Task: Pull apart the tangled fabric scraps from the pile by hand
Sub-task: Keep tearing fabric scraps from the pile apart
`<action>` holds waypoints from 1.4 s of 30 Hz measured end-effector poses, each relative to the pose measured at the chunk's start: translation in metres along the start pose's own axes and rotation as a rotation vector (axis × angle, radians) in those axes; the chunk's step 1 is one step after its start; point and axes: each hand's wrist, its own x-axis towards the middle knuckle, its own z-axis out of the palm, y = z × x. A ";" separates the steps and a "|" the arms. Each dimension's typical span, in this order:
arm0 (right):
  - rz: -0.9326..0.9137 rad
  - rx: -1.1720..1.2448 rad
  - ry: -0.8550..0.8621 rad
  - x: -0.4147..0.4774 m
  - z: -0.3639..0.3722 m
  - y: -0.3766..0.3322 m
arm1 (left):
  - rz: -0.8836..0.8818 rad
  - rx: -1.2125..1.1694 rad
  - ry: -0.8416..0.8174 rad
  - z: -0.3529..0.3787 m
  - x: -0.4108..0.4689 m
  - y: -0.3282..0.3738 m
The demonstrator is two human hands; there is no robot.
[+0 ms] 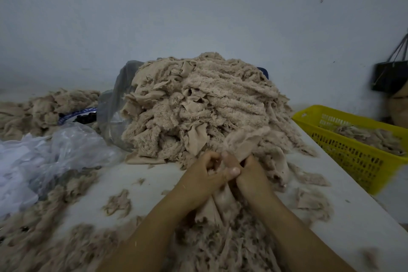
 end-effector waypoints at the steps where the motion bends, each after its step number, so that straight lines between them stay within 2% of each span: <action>1: 0.009 0.024 -0.008 -0.001 0.000 -0.002 | -0.004 -0.028 0.016 0.000 0.000 0.001; 5: 0.086 0.042 -0.020 -0.002 -0.002 -0.005 | 0.032 -0.138 0.019 0.000 0.000 0.003; 9: 0.182 0.300 0.103 0.009 -0.010 -0.004 | 0.051 -0.131 0.006 -0.005 -0.005 0.003; 11: 0.176 0.422 0.139 0.015 -0.016 -0.004 | 0.013 -0.150 0.018 -0.010 -0.005 0.001; 14: 0.133 0.469 0.111 0.018 -0.021 0.002 | -0.044 -0.216 0.056 -0.013 -0.003 0.000; 18: 0.134 0.471 0.080 0.018 -0.022 0.003 | -0.052 -0.452 0.044 -0.013 -0.002 0.001; 20: 0.141 0.516 0.004 0.018 -0.022 0.002 | -0.095 -0.630 0.108 -0.014 -0.001 0.003; 22: 0.094 0.410 -0.158 0.014 -0.021 0.004 | -0.137 -0.867 0.152 -0.018 0.001 0.006; 25: 0.019 -0.025 -0.411 0.003 -0.005 0.008 | -0.143 -1.104 0.139 -0.022 0.003 0.008; 27: -0.016 -0.195 -0.438 0.001 0.004 0.010 | -0.166 -1.130 0.177 -0.024 0.005 0.006; 30: -0.074 -0.329 -0.289 0.004 0.001 0.011 | -0.150 -1.145 0.250 -0.027 0.008 0.005; 32: -0.075 -0.326 -0.190 0.005 -0.005 0.010 | -0.169 -1.185 0.279 -0.030 0.010 0.005; 35: -0.030 -0.219 -0.104 0.006 -0.014 0.009 | -0.148 -1.321 0.241 -0.034 0.011 0.004; 38: 0.108 0.005 0.148 0.016 -0.025 0.004 | -0.136 -1.469 0.264 -0.043 0.011 0.000; 40: 0.117 0.075 0.278 0.018 -0.032 -0.002 | -0.134 -1.493 0.251 -0.048 0.010 -0.002; 42: 0.115 0.169 0.304 0.019 -0.036 -0.004 | -0.110 -1.382 0.256 -0.047 0.009 -0.004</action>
